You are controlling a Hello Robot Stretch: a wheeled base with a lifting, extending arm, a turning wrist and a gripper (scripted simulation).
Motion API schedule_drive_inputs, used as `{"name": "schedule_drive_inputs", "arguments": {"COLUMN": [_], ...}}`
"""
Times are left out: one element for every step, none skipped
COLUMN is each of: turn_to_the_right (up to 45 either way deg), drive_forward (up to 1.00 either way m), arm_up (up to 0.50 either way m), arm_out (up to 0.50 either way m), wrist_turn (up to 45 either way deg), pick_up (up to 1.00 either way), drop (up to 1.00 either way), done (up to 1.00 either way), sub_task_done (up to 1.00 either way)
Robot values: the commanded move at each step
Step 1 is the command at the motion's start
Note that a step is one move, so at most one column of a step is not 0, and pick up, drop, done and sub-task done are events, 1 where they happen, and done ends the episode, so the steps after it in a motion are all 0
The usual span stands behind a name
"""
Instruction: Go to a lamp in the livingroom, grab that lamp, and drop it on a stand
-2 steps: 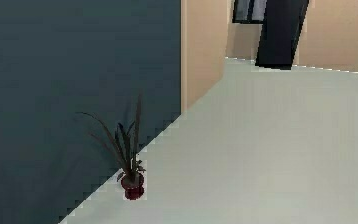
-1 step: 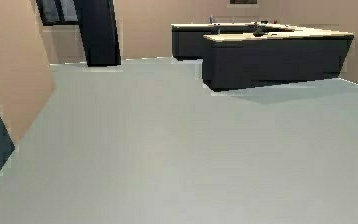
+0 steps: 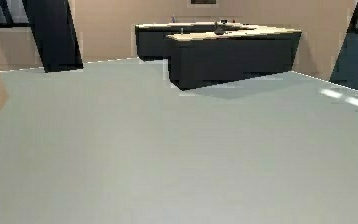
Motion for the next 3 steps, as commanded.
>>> {"name": "schedule_drive_inputs", "arguments": {"turn_to_the_right": [0.0, 18.0, 0.0], "drive_forward": [0.25, 0.00, 0.30], "arm_up": [0.00, 0.00, 0.00], "arm_out": [0.00, 0.00, 0.00], "wrist_turn": [0.0, 0.0, 0.0], "pick_up": [0.00, 0.00, 0.00], "drop": [0.00, 0.00, 0.00], "done": [0.00, 0.00, 0.00], "sub_task_done": [0.00, 0.00, 0.00]}}
